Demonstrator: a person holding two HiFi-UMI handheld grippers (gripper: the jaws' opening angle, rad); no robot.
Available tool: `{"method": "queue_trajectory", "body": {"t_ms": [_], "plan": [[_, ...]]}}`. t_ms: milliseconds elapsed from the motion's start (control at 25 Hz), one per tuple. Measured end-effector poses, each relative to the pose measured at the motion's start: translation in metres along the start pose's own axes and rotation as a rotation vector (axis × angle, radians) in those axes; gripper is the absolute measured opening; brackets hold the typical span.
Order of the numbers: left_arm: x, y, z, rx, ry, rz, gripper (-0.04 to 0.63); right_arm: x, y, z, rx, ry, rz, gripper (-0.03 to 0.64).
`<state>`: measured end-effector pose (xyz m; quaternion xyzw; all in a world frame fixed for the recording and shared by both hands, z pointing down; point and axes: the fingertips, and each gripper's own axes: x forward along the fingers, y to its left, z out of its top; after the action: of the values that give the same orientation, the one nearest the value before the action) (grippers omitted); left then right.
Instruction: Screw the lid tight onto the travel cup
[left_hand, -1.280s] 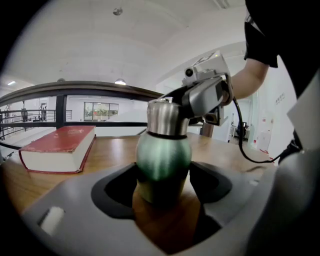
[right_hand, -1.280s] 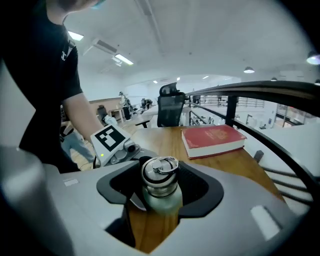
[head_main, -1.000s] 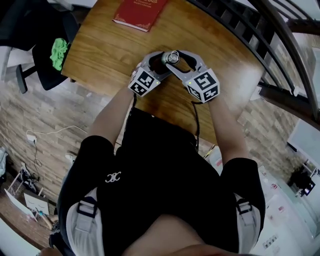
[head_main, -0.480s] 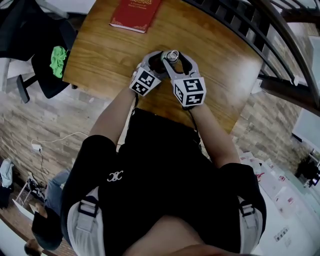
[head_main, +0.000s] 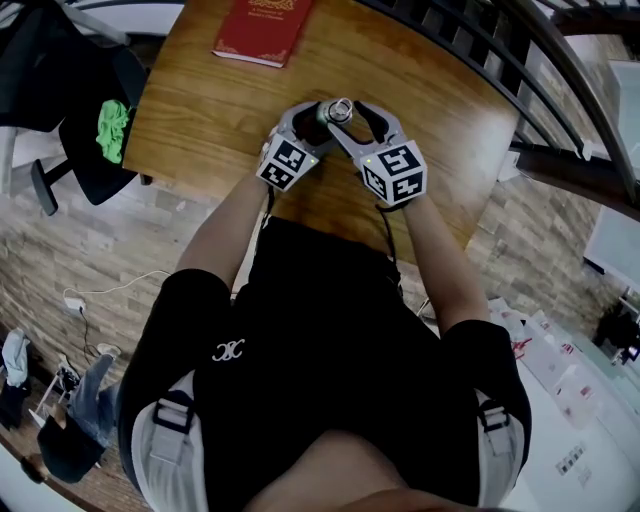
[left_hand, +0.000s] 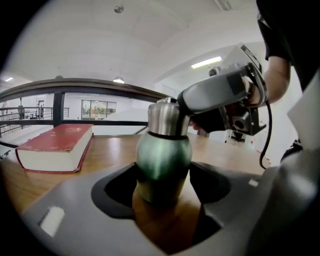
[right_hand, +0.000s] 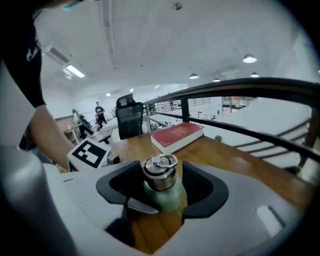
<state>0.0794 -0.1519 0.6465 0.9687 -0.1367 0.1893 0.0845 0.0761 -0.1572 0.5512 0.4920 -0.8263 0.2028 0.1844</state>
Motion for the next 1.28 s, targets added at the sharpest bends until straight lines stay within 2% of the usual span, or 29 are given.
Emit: {"method": "queue_trajectory", "body": {"t_ms": [80,160,240,440,560,720,1080,1280], "plan": [[0.0,-0.001,-0.001,-0.001,-0.001,-0.002,0.385,0.0,0.005,0.001,-0.178,0.071,0.075,0.261],[-0.001,-0.001,-0.001,-0.001,0.0,-0.001,0.385,0.003,0.008,-0.007,-0.388,0.187,0.15,0.262],[-0.001,0.0,0.0,-0.001,0.001,0.002,0.385,0.009,0.005,-0.016,-0.548,0.301,0.205,0.262],[0.0,0.0,0.002,-0.003,0.001,-0.005,0.385,0.015,0.01,-0.015,-0.715,0.42,0.322,0.27],[-0.001,-0.001,0.0,0.019,0.006,-0.013,0.383,0.014,0.015,-0.018,-0.803,0.442,0.342,0.249],[-0.001,-0.002,0.0,0.031,0.006,-0.017,0.383,0.012,0.014,-0.017,-0.733,0.408,0.292,0.247],[0.0,-0.001,-0.003,0.035,0.015,-0.015,0.383,0.013,0.01,-0.015,-0.536,0.282,0.114,0.244],[0.0,-0.001,-0.006,0.009,0.041,-0.021,0.385,0.013,0.01,-0.014,-0.481,0.238,0.082,0.247]]}}
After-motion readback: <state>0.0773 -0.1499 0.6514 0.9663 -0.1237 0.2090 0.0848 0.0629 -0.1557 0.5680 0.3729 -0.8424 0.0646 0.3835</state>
